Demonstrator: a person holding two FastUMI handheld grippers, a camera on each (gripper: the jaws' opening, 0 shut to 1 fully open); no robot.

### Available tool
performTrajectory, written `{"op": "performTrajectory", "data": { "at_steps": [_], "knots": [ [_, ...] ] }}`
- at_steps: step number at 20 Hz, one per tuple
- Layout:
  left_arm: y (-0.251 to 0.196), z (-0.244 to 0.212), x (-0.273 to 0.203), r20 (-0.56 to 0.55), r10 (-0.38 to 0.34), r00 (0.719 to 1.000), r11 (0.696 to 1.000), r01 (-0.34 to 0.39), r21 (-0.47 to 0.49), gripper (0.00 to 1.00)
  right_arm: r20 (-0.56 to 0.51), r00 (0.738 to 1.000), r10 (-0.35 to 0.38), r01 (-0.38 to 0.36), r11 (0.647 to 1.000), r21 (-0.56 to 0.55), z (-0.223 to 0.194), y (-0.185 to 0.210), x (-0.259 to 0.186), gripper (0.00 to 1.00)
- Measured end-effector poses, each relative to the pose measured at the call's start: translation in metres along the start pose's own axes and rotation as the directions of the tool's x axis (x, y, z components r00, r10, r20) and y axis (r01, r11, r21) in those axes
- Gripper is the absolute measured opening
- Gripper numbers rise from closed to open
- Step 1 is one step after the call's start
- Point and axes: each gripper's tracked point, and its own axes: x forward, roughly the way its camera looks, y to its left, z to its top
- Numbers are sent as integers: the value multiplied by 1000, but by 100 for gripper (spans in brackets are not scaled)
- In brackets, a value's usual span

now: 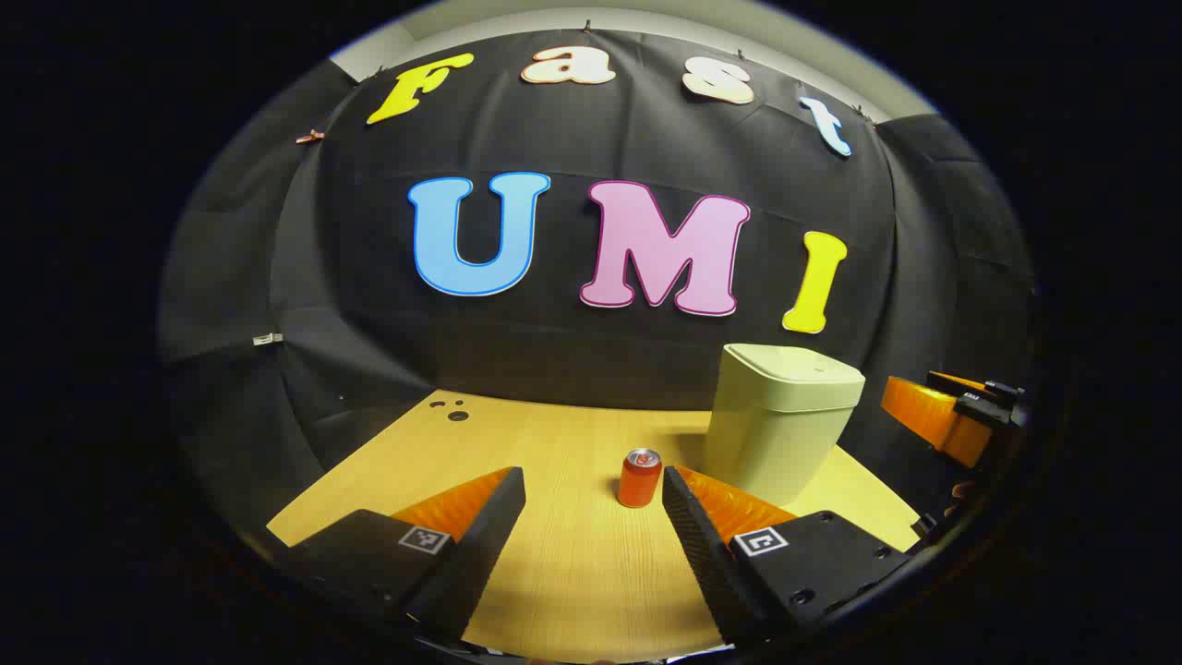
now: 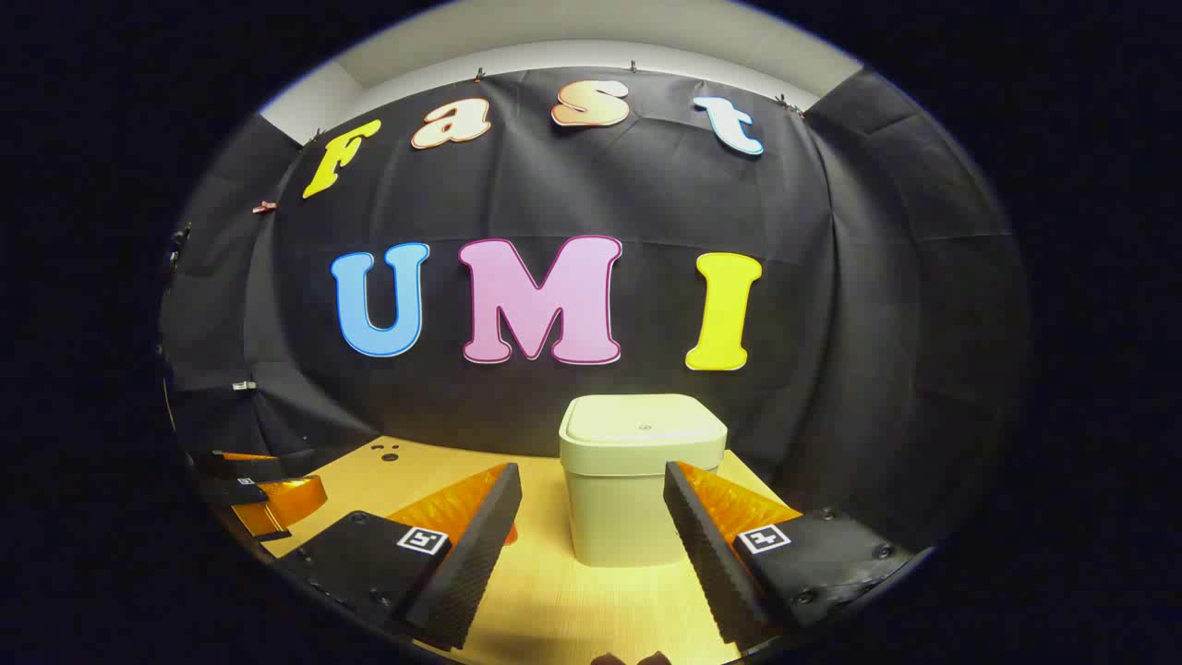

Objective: Press the lid of the desktop garbage bin to open it, pick up the crumpled paper on the desktop and throw it into the bin, then pick up the pop can on the desktop and drop it into the bin, and finally close the garbage bin lid.

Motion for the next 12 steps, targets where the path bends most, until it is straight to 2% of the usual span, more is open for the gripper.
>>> {"op": "performTrajectory", "data": {
  "at_steps": [12],
  "knots": [
    [-13,-12,10,-32,-19,999,1000,19,20,96,-29,1000,-1,1,1000,4,-9,-11,7,98]
  ]
}}
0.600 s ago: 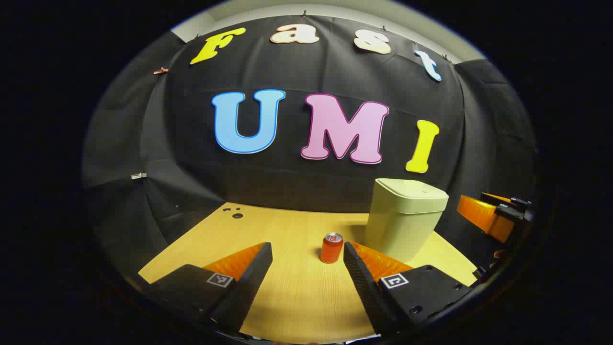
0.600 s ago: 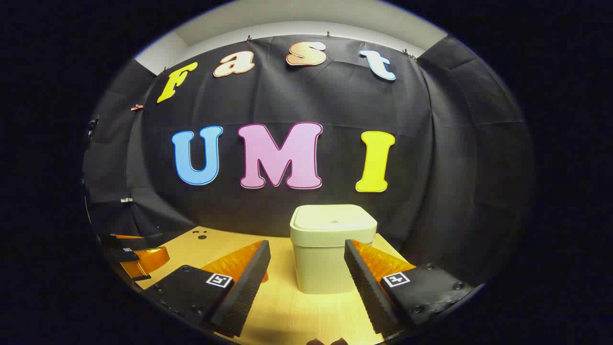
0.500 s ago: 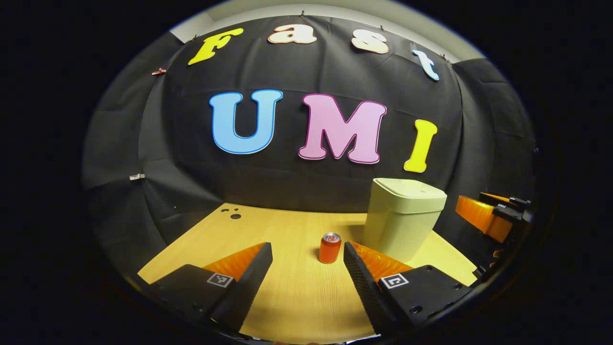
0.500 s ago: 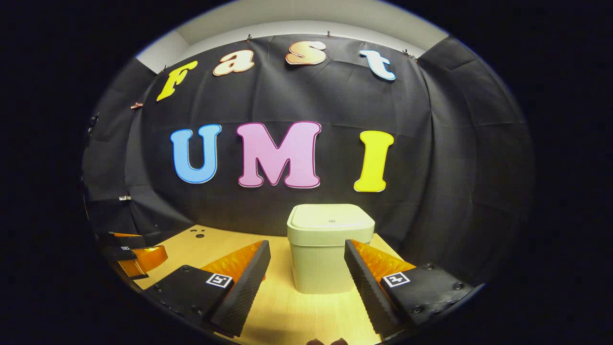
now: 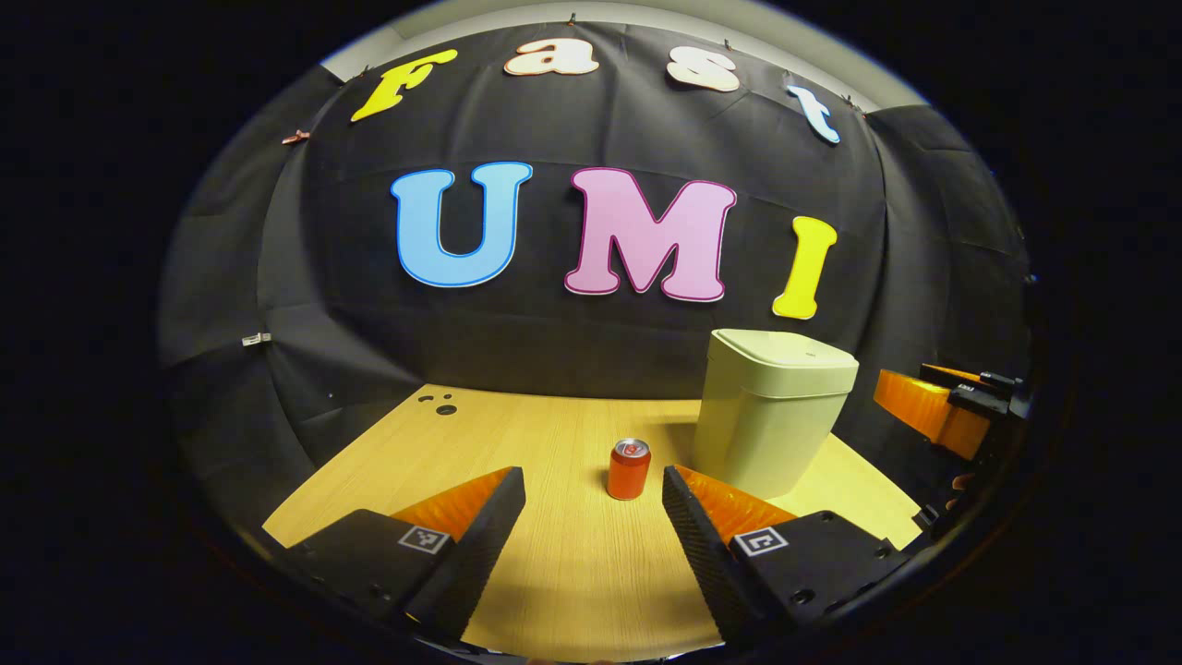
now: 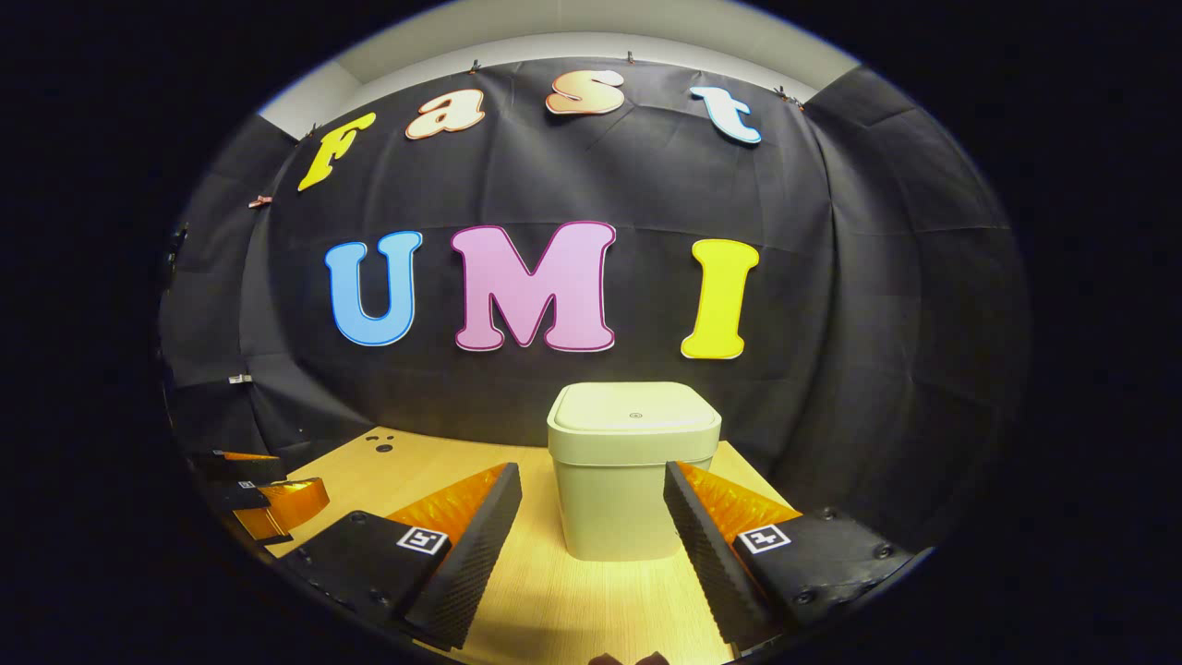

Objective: Press the lid of the desktop garbage bin to open it, pick up the crumpled paper on the desktop and throw it into the bin, then pick up the pop can on the desktop and drop it into the bin, and finally close the garbage bin lid.

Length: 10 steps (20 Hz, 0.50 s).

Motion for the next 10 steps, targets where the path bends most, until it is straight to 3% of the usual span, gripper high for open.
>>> {"op": "performTrajectory", "data": {
  "at_steps": [10],
  "knots": [
    [-4,3,9,2,4,1000,1000,-4,4,96,-4,1000,1,-1,1000,-8,0,-4,9,98]
  ]
}}
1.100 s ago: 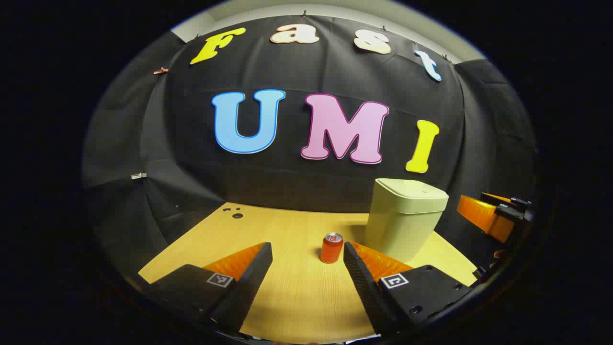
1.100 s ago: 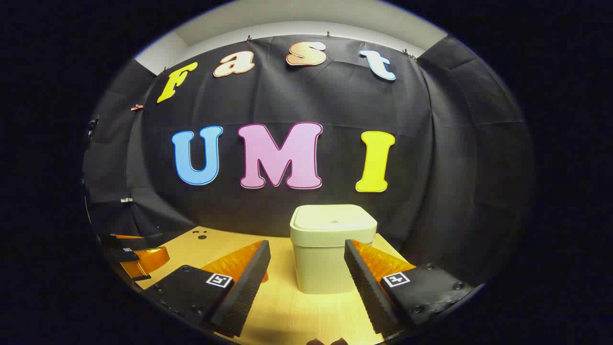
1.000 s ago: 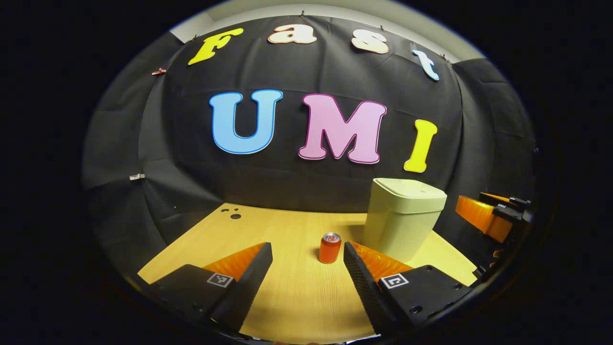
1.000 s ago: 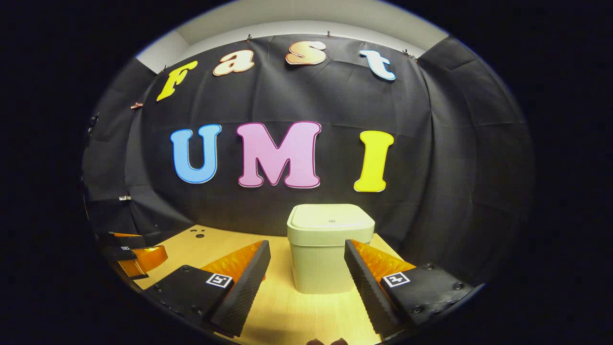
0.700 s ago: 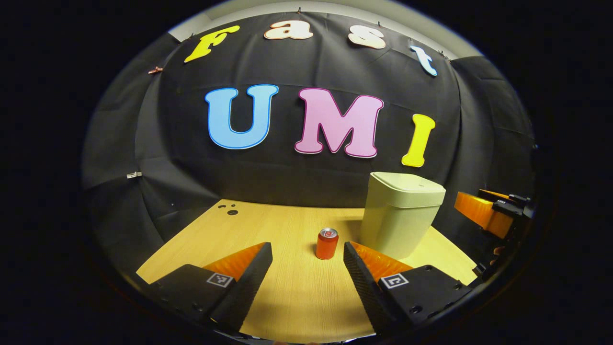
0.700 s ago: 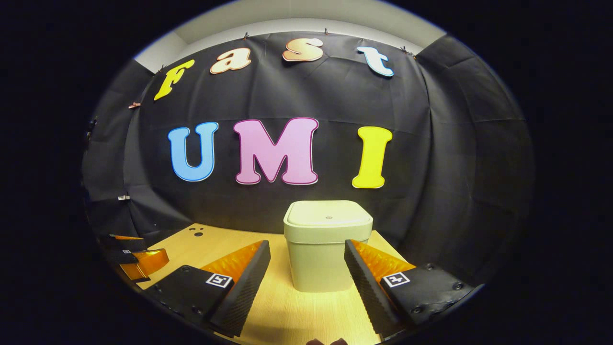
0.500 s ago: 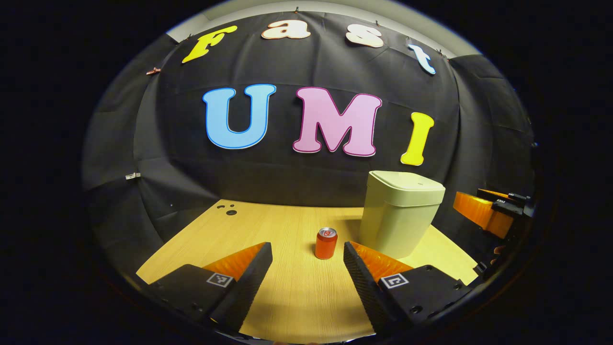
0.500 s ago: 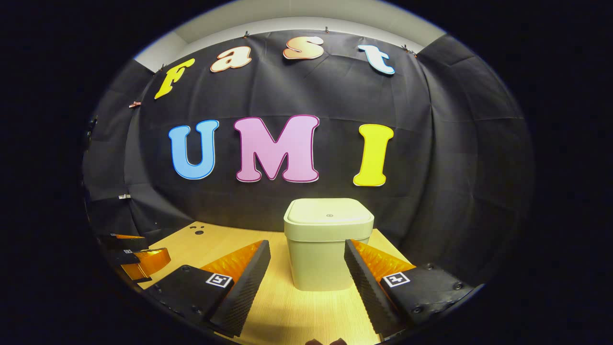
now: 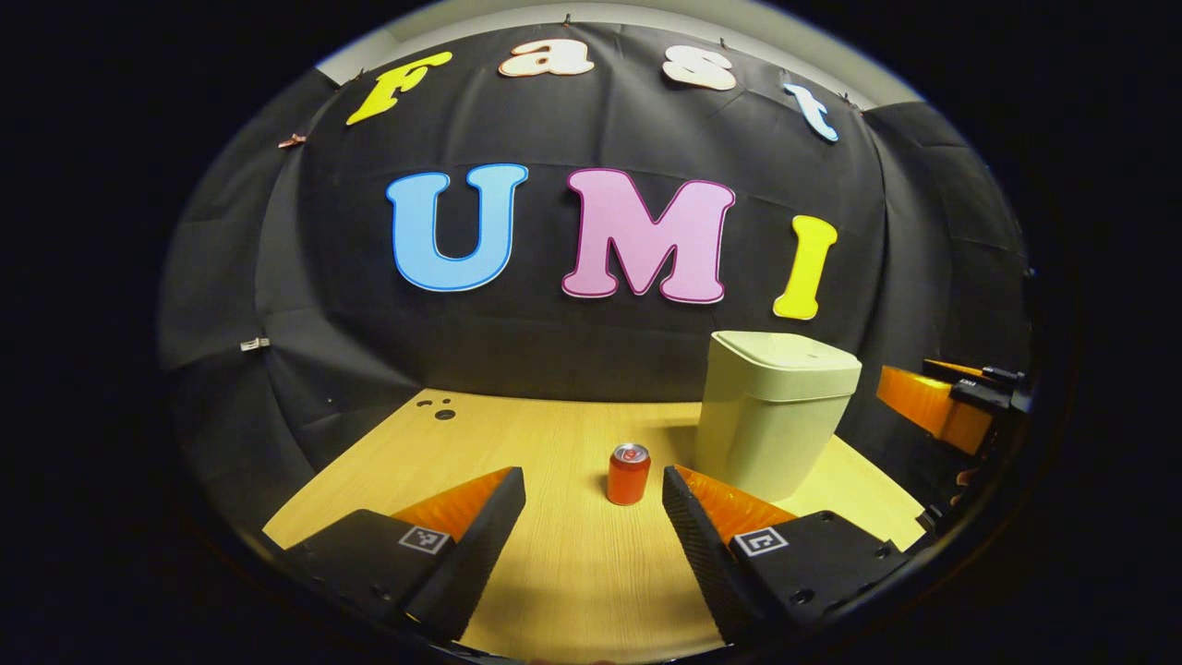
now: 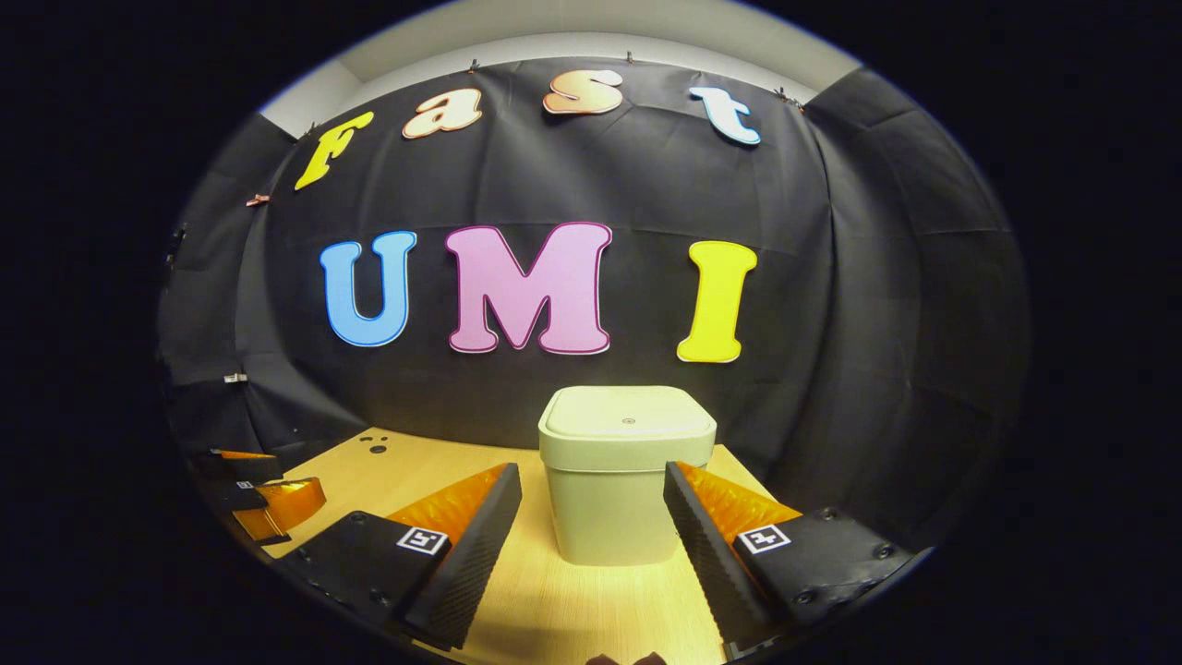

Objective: Press the lid of the desktop garbage bin to open it, pick up the crumpled paper on the desktop and throw it into the bin, then pick up the pop can on the desktop and drop it into the bin, and finally close the garbage bin lid.

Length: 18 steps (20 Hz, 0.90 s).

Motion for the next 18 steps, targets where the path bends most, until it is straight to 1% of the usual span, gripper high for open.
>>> {"op": "performTrajectory", "data": {
  "at_steps": [9,12,13,14,15,17,18],
  "knots": [
    [2,-4,10,-11,5,1000,1000,-5,-5,96,8,1000,-3,3,1000,-4,3,-3,5,98],
    [1,-3,12,-7,0,1000,1000,0,-3,96,1,1000,-4,4,1000,-7,2,-2,7,95],
    [0,-2,14,-7,1,1000,1000,-1,1,96,-2,1000,-4,4,1000,-6,3,-3,8,88],
    [0,-3,14,-6,1,1000,1000,-1,4,96,-9,1000,7,-7,1000,-3,1,-1,9,70],
    [1,-2,15,-5,1,1000,1000,-1,5,96,-21,1000,17,-17,1000,-3,-2,3,10,63],
    [0,-2,15,-3,1,1000,1000,-1,6,96,-39,998,41,-41,999,-6,-5,8,12,65],
    [0,-2,17,-4,1,1000,1000,-1,7,96,-42,998,47,-48,999,-7,-5,9,12,59]
  ]
}}
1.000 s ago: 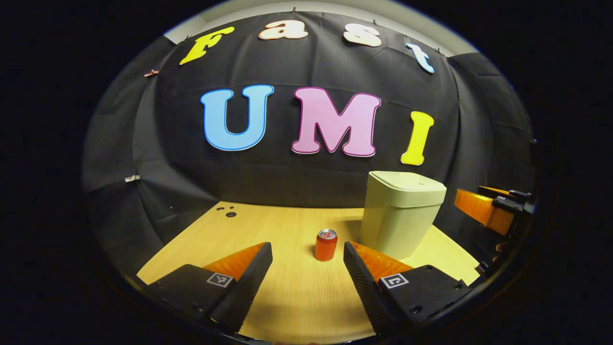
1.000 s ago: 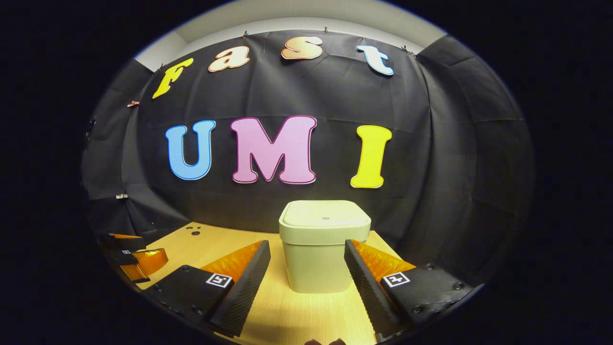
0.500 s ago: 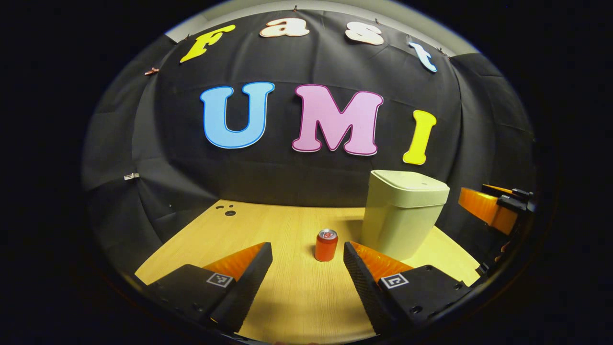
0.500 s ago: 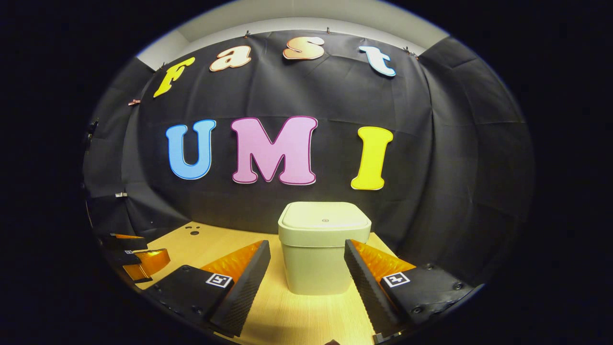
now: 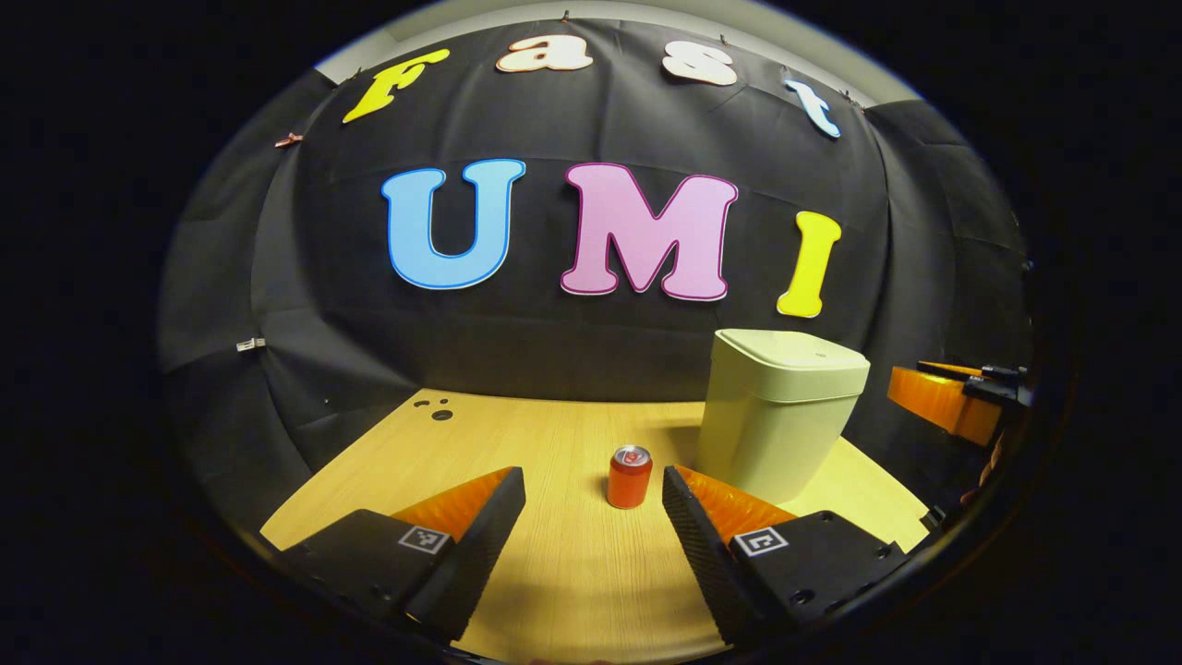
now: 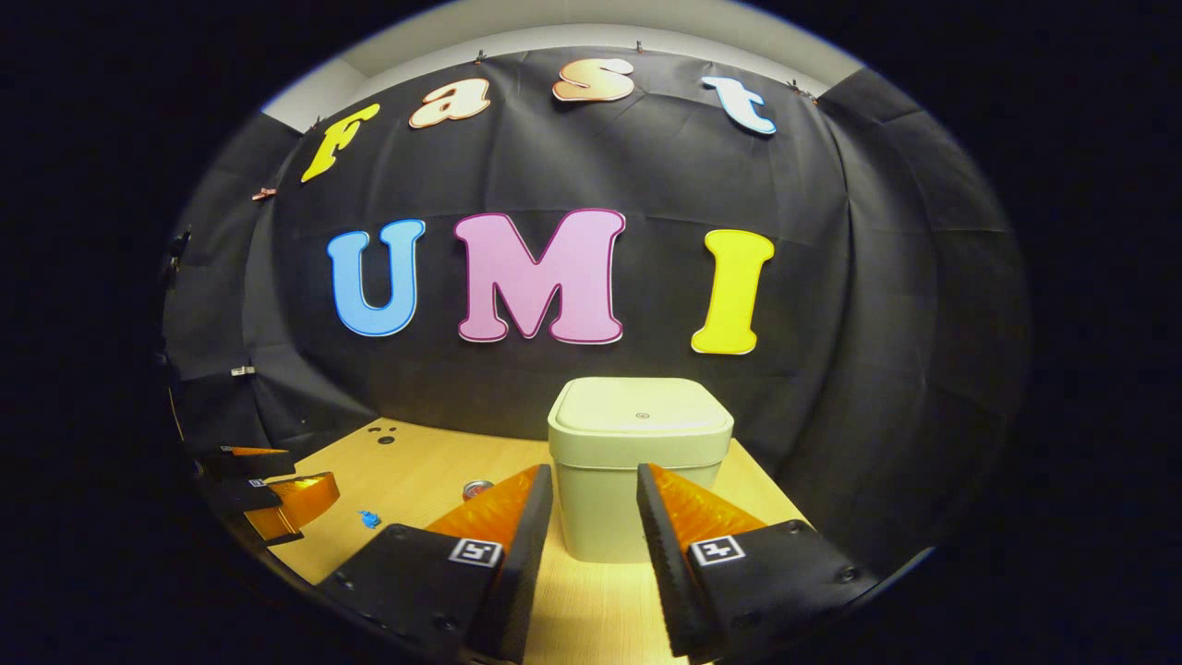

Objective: Press the lid of the desktop garbage bin to open it, pick up the crumpled paper on the desktop and throw it into the bin, then pick up the pop can on the desktop and drop it into the bin, and finally close the garbage bin lid.

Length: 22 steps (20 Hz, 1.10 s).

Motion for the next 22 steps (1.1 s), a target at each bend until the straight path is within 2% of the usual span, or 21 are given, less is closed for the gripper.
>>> {"op": "performTrajectory", "data": {
  "at_steps": [2,3,4,6,7,10,13,17,22],
  "knots": [
    [-1,3,1,1,-2,1000,1000,2,-1,96,12,1000,-21,21,1000,-13,3,-6,1,44],
    [-1,2,1,2,-1,1000,1000,1,-1,96,23,999,-40,40,999,-19,5,-10,2,33],
    [-2,0,1,1,0,1000,1000,0,-1,96,29,998,-49,49,999,-18,7,-12,3,17],
    [-3,-1,3,-2,0,1000,1000,0,-4,96,19,999,-38,38,999,-20,3,-10,4,6],
    [-2,-1,4,-4,3,1000,1000,-3,-5,96,8,999,-35,35,999,-25,2,-10,1,6],
    [-4,-2,6,-8,4,1000,1000,-4,-8,96,17,999,49,-48,997,-53,6,7,8,5],
    [-3,-2,10,-5,6,1000,1000,-6,-5,96,13,995,100,-99,993,-58,7,16,10,5],
    [-3,-4,15,-16,10,1000,1000,-10,-4,96,-10,993,120,-121,991,-56,9,20,24,5],
    [4,-5,23,-28,30,999,1000,-30,-2,96,-7,995,104,-105,993,-52,34,14,55,5]
  ]
}}
